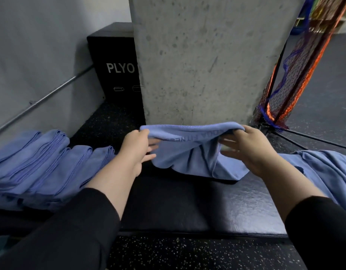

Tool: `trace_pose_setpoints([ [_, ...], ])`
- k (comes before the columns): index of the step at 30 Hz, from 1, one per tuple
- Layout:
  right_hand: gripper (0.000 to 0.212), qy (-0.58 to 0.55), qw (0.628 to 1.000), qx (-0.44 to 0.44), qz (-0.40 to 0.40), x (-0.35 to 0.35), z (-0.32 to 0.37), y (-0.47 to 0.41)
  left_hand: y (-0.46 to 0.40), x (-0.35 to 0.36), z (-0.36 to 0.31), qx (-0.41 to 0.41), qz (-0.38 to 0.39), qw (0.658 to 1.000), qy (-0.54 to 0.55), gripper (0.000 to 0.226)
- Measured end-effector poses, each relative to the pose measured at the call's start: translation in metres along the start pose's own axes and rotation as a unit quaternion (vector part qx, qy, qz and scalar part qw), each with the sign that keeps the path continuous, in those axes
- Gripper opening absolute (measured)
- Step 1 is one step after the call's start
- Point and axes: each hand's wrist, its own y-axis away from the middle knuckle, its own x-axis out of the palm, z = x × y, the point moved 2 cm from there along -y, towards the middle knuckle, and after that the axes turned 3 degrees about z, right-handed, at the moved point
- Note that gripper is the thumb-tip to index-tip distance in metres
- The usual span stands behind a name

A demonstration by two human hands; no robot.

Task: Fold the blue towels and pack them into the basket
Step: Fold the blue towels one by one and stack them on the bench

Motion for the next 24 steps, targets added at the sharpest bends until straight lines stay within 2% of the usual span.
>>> trace_pose_setpoints([
  [4, 0.024, -0.023, 0.999, -0.045, 0.010, 0.013, 0.000, -0.006, -0.006, 0.017, -0.006, 0.008, 0.013, 0.995, 0.100, 0.019],
  [7, 0.026, -0.059, 0.987, -0.145, -0.048, 0.011, 0.013, -0.007, -0.008, 0.024, -0.023, 0.095, 0.004, 0.982, 0.161, 0.023],
  [9, 0.031, -0.029, 0.985, -0.162, -0.057, 0.007, 0.015, -0.006, -0.006, 0.022, -0.034, 0.150, -0.002, 0.972, 0.182, 0.025],
  [12, 0.040, -0.037, 0.990, -0.125, -0.053, 0.002, 0.007, -0.007, -0.006, 0.014, -0.033, 0.174, -0.005, 0.972, 0.160, 0.024],
  [18, 0.046, 0.035, 0.984, -0.163, -0.064, -0.008, 0.010, -0.003, -0.004, 0.004, -0.029, 0.207, -0.010, 0.971, 0.120, 0.023],
  [24, 0.038, 0.040, 0.980, -0.178, -0.079, -0.018, 0.008, -0.001, 0.001, 0.005, -0.031, 0.256, -0.013, 0.966, 0.038, 0.021],
])
